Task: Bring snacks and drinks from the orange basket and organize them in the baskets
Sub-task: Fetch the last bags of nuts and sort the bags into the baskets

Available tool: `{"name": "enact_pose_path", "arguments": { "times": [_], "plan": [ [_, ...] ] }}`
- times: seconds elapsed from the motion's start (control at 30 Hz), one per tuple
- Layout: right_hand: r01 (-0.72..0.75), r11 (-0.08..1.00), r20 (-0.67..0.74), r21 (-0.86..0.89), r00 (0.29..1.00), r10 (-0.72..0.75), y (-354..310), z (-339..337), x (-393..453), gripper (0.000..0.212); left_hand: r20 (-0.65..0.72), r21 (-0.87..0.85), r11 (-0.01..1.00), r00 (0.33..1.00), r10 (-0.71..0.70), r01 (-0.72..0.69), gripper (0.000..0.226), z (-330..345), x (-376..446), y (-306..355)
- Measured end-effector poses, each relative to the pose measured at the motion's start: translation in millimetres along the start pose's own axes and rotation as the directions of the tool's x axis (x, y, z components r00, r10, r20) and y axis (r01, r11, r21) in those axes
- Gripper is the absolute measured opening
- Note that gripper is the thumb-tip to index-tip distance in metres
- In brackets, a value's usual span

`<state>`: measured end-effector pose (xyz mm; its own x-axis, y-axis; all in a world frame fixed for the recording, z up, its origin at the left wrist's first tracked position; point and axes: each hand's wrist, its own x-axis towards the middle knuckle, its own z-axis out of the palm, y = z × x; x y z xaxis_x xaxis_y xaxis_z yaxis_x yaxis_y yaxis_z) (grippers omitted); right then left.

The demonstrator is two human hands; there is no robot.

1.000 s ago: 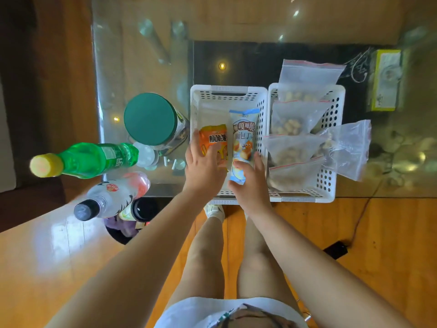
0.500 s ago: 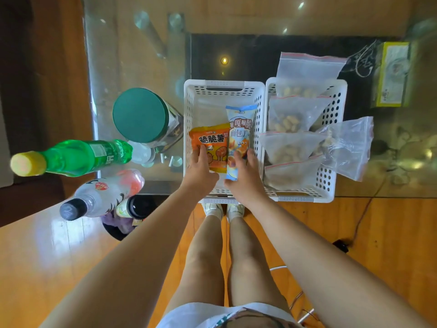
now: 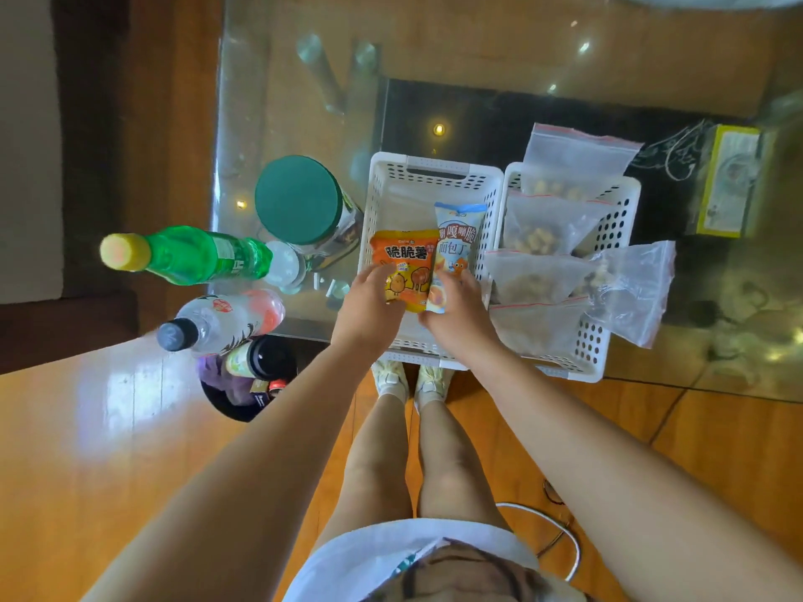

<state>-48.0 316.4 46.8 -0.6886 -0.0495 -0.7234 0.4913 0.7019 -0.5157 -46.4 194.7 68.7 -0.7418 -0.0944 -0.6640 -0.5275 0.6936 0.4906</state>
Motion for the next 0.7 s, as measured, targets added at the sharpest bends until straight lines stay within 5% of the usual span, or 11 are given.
{"name": "enact_pose_path", "arguments": {
  "times": [0.13, 0.23, 0.5, 0.7],
  "plan": [
    [0.085, 0.996, 0.022, -0.037, 0.996, -0.085, -27, -16, -15, 0.059, -0.187, -0.081, 0.992, 0.979, 0.083, -0.099, 0.045, -40, -38, 8],
    [0.224, 0.97, 0.0, -0.097, 0.974, -0.225, -51, -23, -21, 0.057, -0.432, -0.024, 0.989, 0.894, 0.12, -0.145, 0.042, -75, -64, 2],
    [0.437, 0.889, -0.1, -0.139, 0.887, -0.452, -125, -12, -9, 0.063, -0.704, -0.19, 0.982, 0.698, -0.127, -0.013, 0.033, -121, -95, -60],
    [0.32, 0.845, -0.035, -0.428, 0.928, -0.37, -167, 16, 14, 0.09, -0.518, -0.244, 0.966, 0.831, -0.202, 0.083, 0.036, -123, -93, -101]
  ]
}}
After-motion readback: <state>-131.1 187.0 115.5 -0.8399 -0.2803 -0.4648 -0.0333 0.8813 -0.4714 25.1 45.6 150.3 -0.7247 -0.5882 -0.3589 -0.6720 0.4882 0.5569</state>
